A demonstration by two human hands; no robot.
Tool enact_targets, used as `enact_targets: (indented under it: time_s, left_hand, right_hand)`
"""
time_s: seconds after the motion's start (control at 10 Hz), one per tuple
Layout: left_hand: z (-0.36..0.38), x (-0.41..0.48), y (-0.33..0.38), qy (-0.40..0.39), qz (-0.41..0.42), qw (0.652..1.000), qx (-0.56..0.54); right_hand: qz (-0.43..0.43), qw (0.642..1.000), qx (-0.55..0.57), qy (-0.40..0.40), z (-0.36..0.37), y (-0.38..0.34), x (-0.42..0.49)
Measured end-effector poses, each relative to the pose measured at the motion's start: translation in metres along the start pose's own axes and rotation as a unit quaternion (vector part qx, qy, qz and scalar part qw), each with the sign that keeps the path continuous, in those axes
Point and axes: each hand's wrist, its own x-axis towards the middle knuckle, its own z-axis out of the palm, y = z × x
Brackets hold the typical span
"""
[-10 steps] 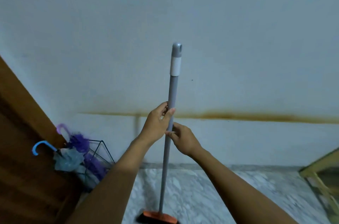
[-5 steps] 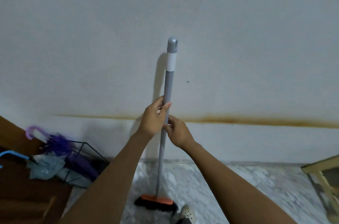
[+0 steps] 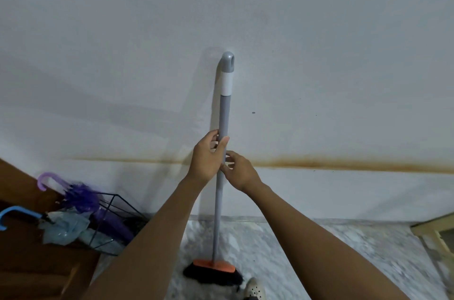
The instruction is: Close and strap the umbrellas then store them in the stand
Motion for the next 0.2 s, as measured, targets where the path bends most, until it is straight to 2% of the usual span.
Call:
enact_targets:
  time_s: [0.1,0.2]
  left_hand:
    - [-0.014,-0.004,0.020,-0.012,0.002,1.000,0.003]
    - [-0.037,-0.018,0.053,-0.013,0.017,0.999,0.035]
  right_hand:
    - [-0.017,0.998,-0.027,0.055,-0.021,-0.015,-0.016]
    - [-0.055,0.985,-0.036,0.158,-0.051,-0.040,-0.039]
